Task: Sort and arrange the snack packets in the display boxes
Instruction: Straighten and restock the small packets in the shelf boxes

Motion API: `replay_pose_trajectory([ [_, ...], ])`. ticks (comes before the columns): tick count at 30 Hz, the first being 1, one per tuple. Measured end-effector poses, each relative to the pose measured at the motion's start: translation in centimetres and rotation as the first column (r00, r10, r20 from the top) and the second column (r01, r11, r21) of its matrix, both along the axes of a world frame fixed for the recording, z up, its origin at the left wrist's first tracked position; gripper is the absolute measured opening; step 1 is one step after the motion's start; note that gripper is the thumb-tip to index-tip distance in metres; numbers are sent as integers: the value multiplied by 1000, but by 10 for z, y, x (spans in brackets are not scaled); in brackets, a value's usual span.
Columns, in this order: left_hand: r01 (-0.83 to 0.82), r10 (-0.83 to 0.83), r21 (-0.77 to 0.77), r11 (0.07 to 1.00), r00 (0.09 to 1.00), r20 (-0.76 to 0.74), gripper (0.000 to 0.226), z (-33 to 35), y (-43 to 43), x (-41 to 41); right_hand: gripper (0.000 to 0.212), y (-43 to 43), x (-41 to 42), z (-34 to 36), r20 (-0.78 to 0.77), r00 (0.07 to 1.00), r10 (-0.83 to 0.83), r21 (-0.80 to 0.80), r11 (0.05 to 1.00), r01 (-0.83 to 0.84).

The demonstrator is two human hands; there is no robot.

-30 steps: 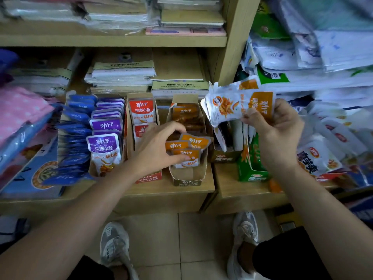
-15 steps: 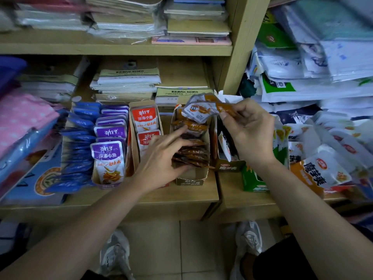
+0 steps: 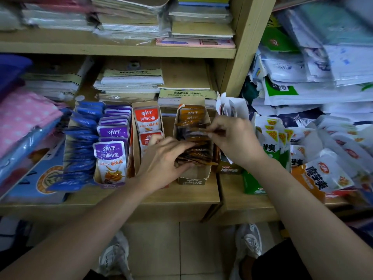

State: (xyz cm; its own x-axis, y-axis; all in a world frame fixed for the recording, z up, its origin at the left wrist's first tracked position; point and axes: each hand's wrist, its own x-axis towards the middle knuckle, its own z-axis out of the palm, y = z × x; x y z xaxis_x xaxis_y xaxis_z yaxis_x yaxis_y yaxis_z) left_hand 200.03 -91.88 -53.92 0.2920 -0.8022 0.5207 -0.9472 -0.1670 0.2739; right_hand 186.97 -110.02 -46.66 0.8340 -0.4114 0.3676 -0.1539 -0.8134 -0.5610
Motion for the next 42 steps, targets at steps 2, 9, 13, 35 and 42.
replay_pose_trajectory([
  [2,6,-6,-9,1000,1000,12,57,0,0,0,9,4,8,0,-74,996,40,-43,998,-43],
  [9,-10,10,12,1000,1000,-16,53,-2,1,2,17,1,42,8,-245,968,-46,-307,951,-32],
  [13,-21,21,7,1000,999,-30,50,-1,-1,4,30,6,36,10,-303,953,-28,-311,948,-71],
  [35,-66,66,38,997,998,1,53,24,1,2,24,70,-65,-71,-305,950,70,114,993,-37],
  [42,-164,166,30,986,971,-174,47,37,14,-23,7,80,-98,-75,-237,963,131,84,990,-114],
])
